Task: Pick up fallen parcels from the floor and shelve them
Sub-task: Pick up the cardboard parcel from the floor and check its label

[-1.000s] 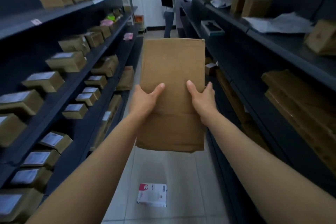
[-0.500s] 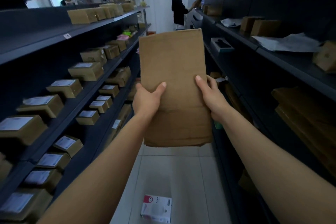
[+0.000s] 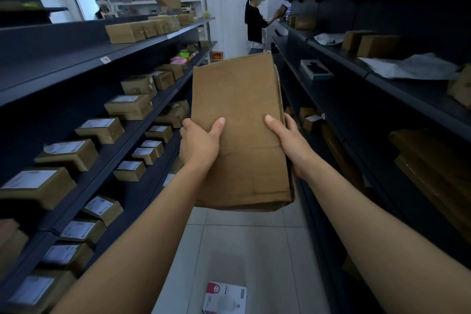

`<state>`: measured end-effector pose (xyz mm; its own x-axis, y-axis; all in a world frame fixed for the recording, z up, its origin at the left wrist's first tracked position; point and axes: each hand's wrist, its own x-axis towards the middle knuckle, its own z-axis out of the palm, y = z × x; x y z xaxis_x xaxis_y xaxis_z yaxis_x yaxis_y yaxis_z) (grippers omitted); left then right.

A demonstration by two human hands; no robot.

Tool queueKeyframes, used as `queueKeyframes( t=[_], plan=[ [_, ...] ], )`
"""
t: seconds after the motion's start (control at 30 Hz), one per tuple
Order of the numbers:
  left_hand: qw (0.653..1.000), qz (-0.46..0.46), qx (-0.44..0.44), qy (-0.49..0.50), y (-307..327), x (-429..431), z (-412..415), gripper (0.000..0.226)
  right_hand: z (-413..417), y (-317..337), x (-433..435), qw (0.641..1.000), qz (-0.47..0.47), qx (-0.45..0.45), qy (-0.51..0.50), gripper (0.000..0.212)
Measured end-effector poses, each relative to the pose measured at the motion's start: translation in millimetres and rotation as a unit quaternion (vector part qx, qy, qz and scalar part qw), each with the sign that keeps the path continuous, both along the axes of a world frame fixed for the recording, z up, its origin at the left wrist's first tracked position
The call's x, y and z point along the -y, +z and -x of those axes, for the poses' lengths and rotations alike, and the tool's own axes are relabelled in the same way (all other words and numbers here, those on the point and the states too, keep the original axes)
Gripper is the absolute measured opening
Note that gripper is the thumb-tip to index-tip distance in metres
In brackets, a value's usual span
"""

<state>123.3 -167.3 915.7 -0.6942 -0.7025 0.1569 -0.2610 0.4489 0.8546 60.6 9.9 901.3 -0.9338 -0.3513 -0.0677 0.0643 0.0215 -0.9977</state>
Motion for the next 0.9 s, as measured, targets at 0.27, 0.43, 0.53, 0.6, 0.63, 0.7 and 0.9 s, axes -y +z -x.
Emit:
queueKeyframes(
  t=[0.27,0.43,0.53,0.6,0.63,0.7,0.9],
  plan=[
    [1.0,0.015,-0.009,-0.004,-2.8,-3.9,-6.7,0.064,2.3,1.9,3.6,0.999,-0.028,-0.028,-0.013,0.081],
    [0.995,0.044,0.076,-0.043,1.7,-10.0,-2.1,0.085,3.8,3.0,4.1,0.999,-0.025,-0.02,-0.026,0.083],
    [0.992,0.064,0.103,-0.04,5.1,-13.7,-0.7,0.095,2.8,3.3,4.9,0.999,-0.025,-0.009,-0.025,0.092],
    [0.99,0.069,0.113,-0.042,7.4,-13.3,-0.5,0.098,1.8,4.4,4.9,0.999,-0.026,0.005,-0.024,0.09],
    [0.989,0.072,0.12,-0.045,8.3,-12.9,-0.6,0.099,0.8,5.1,4.8,0.999,-0.026,0.012,-0.022,0.086],
    [0.987,0.077,0.131,-0.049,9.9,-12.7,-1.3,0.099,-1.2,5.8,5.3,0.999,-0.022,0.021,-0.021,0.079],
    [0.985,0.054,0.151,-0.067,13.7,-12.4,-3.2,0.103,-1.0,4.1,4.6,0.999,0.011,0.044,-0.015,0.075]
  ],
)
